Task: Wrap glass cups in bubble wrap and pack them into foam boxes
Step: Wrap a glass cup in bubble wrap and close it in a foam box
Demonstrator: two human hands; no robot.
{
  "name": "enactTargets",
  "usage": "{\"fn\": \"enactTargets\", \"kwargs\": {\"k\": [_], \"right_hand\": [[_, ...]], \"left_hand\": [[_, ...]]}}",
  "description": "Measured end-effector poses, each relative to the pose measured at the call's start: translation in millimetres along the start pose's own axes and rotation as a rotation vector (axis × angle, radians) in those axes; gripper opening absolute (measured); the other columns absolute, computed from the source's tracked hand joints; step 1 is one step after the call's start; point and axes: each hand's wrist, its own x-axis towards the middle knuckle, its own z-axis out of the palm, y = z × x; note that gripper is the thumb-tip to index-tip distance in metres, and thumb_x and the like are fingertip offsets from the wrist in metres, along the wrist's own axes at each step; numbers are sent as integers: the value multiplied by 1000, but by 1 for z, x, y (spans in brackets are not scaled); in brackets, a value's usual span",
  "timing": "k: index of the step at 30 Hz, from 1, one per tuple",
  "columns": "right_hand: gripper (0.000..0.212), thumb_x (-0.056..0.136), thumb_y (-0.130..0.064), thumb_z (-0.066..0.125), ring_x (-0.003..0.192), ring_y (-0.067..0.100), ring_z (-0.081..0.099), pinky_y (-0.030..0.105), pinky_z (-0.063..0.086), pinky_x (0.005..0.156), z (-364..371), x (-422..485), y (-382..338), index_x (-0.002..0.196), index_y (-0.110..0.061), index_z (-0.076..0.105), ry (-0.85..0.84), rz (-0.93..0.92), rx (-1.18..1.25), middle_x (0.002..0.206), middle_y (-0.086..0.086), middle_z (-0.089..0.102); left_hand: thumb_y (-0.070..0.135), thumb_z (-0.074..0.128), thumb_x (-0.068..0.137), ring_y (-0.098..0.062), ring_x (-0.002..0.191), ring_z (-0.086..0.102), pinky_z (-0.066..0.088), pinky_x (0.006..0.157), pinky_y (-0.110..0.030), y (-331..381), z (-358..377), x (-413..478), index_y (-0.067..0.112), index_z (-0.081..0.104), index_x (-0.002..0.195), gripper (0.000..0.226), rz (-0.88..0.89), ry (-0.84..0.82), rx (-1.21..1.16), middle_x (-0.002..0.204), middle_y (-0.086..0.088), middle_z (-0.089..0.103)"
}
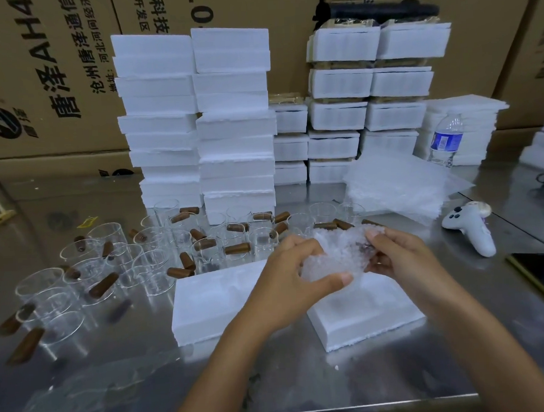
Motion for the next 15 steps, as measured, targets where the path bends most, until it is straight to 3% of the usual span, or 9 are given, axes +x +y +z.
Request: {"fn": "enactTargets", "kwargs": {"k": [3,6,10,15], "right_hand": [[28,97,-14,46,79,31,58,30,53,74,-14,-2,6,95,8,63,27,5,-33,88,29,62],[25,97,-13,46,72,24,54,31,49,76,-23,-7,12,84,-2,64,32,36,-16,74,14,61],[24,97,-11,44,65,18,52,24,49,68,-24,-7,20,83,-5,63,38,37,-14,67,7,60],[22,98,-10,43,66,13,59,26,48,73,-18,-2,26,94,-2,63,-59,-7,-142,75,6,66]], "left_hand": [[77,47,71,13,101,54,40,85,-6,-1,-1,-2,54,63,83,31,-32,-202,-90,101,36,59],[72,33,80,15,104,54,39,92,-13,-7,-3,-8,57,66,95,39,-91,-168,-219,109,39,59],[62,46,82,4,109,58,43,95,-22,-15,-2,-10,55,65,97,25,-63,-64,-198,110,27,64],[47,48,91,12,105,53,42,89,-15,-22,2,-12,50,61,99,16,-65,-51,-53,111,31,59]]}}
